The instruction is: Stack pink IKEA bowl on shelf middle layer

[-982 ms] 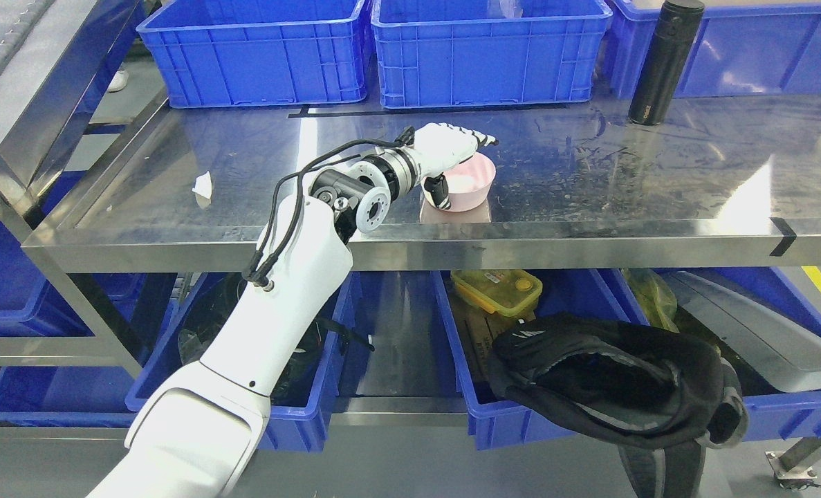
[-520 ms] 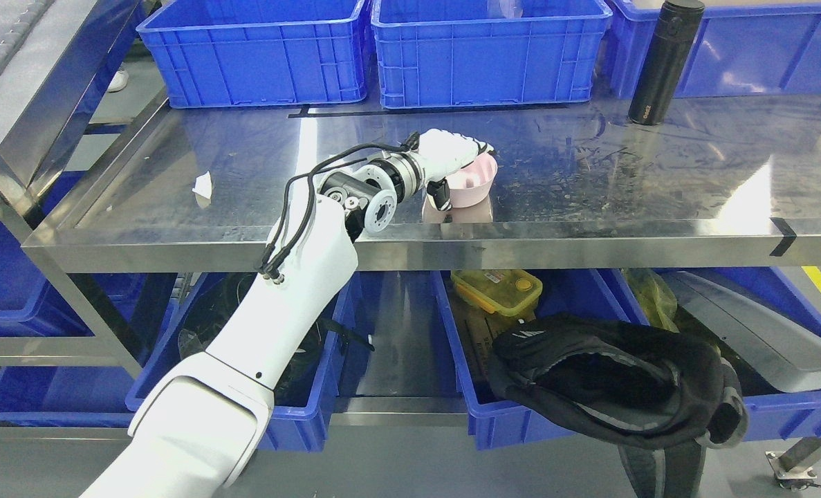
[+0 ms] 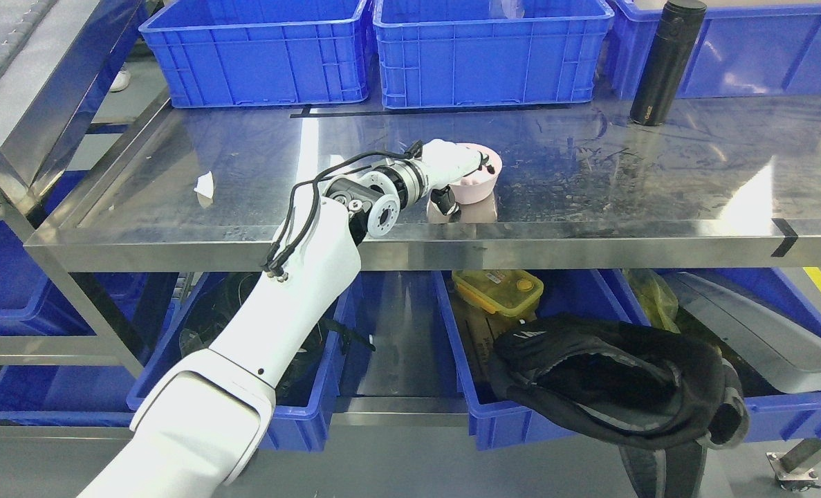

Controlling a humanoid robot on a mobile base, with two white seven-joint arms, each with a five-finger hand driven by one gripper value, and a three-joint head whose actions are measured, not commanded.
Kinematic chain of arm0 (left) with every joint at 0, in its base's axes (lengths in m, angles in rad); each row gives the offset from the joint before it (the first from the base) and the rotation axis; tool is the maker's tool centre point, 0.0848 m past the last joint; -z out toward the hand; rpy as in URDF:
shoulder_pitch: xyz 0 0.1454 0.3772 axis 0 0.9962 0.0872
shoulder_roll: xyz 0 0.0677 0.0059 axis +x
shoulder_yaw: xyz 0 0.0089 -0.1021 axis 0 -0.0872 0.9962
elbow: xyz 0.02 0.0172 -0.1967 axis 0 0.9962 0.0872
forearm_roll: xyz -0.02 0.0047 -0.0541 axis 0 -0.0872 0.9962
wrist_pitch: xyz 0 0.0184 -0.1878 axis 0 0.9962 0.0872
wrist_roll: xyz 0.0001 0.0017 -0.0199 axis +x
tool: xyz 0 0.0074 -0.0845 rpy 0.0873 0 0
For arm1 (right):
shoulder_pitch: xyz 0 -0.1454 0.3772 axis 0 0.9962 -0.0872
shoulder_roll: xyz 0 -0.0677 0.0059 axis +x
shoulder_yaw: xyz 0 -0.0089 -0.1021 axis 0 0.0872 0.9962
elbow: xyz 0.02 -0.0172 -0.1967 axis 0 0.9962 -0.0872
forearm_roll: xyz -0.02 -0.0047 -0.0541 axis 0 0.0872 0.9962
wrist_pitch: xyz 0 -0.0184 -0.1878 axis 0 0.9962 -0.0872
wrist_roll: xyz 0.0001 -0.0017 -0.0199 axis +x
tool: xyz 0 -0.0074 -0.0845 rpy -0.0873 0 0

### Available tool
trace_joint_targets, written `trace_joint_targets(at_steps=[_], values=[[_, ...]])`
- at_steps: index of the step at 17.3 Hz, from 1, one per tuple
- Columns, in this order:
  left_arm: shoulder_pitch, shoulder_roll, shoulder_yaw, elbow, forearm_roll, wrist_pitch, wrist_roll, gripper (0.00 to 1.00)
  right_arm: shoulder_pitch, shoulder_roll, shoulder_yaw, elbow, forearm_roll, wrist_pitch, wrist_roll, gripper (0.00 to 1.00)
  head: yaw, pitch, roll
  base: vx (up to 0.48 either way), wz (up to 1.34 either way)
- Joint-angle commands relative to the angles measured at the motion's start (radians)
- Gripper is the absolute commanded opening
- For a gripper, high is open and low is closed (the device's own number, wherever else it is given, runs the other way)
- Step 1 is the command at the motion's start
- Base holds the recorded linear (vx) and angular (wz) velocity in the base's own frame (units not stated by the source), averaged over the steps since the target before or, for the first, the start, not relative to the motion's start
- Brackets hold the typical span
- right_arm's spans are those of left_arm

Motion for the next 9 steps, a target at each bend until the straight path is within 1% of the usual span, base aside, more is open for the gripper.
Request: trace_joint_targets(at_steps=[1, 6, 9], values=[[-0.037, 0.015, -0.026, 0.058, 0.017, -0.002, 0.005, 0.64, 0.015, -0.017, 0.0, -0.017, 0.0, 0.0, 0.0, 1.0, 0.0, 0.0, 0.0, 0.0, 0.0], [-0.055, 0.015, -0.015, 0.055, 0.018, -0.004, 0.006, 0.46, 0.015, -0.017, 0.0, -0.017, 0.0, 0.0, 0.0, 1.0, 0.0, 0.0, 0.0, 0.0, 0.0], [-0.054, 0.015, -0.009, 0.057, 0.018, -0.004, 0.003, 0.41, 0.015, -0.017, 0.0, -0.017, 0.0, 0.0, 0.0, 1.0, 0.0, 0.0, 0.0, 0.0, 0.0]])
